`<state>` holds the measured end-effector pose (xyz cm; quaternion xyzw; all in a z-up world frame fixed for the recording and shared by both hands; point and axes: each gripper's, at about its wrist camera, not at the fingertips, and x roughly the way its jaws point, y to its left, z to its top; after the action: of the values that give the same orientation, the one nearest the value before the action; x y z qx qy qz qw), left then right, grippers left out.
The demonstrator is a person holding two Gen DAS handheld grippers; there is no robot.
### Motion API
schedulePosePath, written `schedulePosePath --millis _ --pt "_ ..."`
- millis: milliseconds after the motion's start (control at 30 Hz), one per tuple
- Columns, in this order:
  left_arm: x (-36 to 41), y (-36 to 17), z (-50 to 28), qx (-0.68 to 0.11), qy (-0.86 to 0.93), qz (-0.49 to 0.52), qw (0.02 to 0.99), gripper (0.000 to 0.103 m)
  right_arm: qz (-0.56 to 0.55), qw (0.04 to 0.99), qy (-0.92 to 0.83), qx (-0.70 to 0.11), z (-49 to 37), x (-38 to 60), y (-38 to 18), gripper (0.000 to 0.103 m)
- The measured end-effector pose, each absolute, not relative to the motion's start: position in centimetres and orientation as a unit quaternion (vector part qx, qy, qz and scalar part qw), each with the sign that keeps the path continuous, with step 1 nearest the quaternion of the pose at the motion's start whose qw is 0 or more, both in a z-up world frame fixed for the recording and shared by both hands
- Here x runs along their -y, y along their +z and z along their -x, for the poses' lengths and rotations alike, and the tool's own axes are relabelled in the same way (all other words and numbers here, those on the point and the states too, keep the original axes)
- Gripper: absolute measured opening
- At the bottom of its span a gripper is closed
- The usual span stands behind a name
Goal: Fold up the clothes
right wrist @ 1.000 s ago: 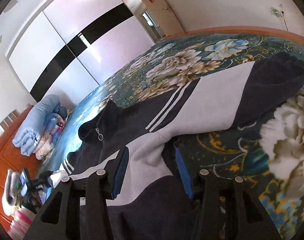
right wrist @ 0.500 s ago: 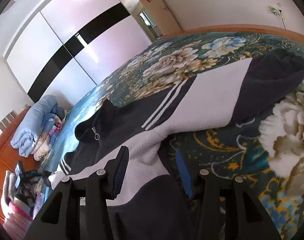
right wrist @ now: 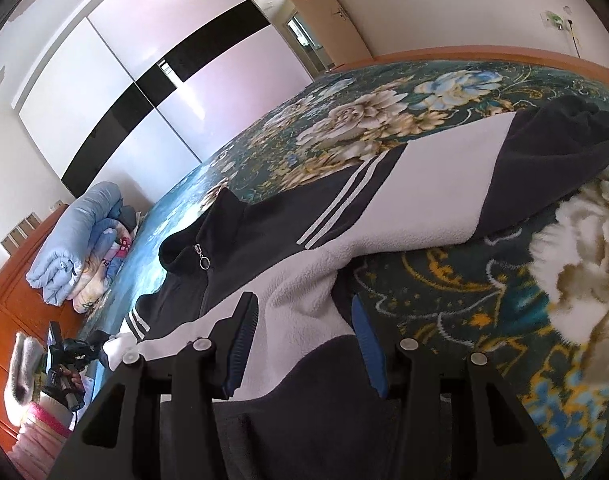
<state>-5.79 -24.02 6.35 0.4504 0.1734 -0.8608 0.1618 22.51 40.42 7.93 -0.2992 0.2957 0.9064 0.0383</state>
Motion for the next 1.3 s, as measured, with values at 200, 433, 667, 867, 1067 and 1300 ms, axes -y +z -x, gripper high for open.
schedulePosePath --millis 200,433,667,867,1067,1300 --pt "23.1 10.2 6.8 -0.093 -0.883 -0.415 0.197 0.005 0.303 0.035 0.908 -0.288 -22.5 -40.0 7.8 0.050" --pt "23.0 6.5 7.4 -0.106 -0.857 -0.467 0.191 0.011 0.307 0.033 0.905 -0.292 -22.7 -40.1 7.4 0.050" --pt "24.8 6.5 4.5 -0.143 -0.856 -0.452 0.206 0.061 0.304 0.026 0.906 -0.294 -22.7 -39.8 7.5 0.050" --pt "26.2 4.2 4.8 -0.204 -0.838 -0.464 0.199 0.061 0.300 0.017 0.908 -0.292 -22.7 -39.2 7.5 0.050" --pt "26.8 2.6 4.3 -0.239 -0.825 -0.469 0.208 0.062 0.293 0.020 0.905 -0.308 -22.9 -39.6 7.0 0.050" --pt "27.9 2.7 3.2 -0.334 -0.807 -0.454 0.176 0.011 0.282 0.008 0.902 -0.326 -22.9 -39.8 6.4 0.050"
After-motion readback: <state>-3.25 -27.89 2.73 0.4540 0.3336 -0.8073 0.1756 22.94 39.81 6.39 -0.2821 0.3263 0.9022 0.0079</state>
